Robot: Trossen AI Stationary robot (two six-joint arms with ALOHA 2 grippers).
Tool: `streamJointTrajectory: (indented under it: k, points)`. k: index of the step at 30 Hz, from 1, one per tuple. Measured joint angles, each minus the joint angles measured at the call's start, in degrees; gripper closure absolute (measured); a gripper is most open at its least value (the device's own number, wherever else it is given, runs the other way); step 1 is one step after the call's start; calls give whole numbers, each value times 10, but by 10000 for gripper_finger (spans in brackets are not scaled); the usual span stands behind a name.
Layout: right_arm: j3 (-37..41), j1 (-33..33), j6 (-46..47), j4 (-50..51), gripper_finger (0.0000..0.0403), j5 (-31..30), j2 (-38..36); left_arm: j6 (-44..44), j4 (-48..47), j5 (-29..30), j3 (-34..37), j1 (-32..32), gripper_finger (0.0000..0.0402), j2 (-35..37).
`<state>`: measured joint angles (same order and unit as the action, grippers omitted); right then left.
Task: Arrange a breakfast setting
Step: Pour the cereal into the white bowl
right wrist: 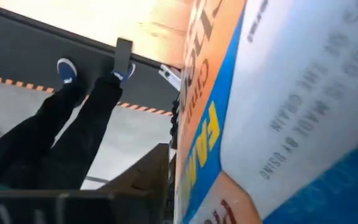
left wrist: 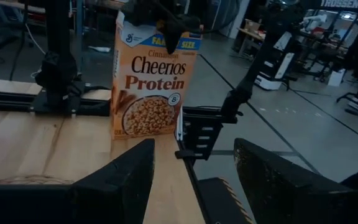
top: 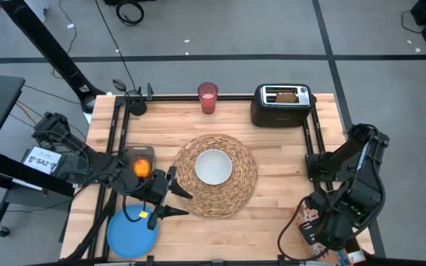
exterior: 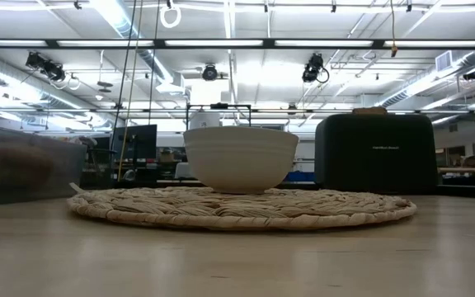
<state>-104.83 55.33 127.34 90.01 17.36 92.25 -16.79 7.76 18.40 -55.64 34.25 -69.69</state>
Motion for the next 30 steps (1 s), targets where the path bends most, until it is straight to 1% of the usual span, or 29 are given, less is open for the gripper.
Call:
streamJointTrajectory:
  k: [2,5,6,7,11,16,21,26,30]
  points:
    - [2,0,-3,0,303,-7,0,-2,-4,0,0,-4,176,0]
    - [2,0,-20,-3,373,-19,0,-3,-9,0,0,-11,176,1]
    - [1,0,-28,-3,387,-21,0,-4,-13,0,0,-13,176,2]
    - [0,-2,-35,-2,391,-21,0,-5,-20,0,0,-14,176,4]
    - [-21,-27,-90,4,396,-18,1,-7,-64,0,0,-17,176,19]
    - [-54,-92,-189,0,399,-80,-2,-21,-110,-1,0,-16,176,50]
    - [-92,-168,-336,0,400,-142,-2,-26,-128,-1,0,-15,176,74]
    - [-177,-229,-450,3,401,-157,-3,-36,-137,-1,0,-9,176,93]
    - [-253,-277,-544,5,401,-171,-4,-39,-139,-1,0,-10,176,96]
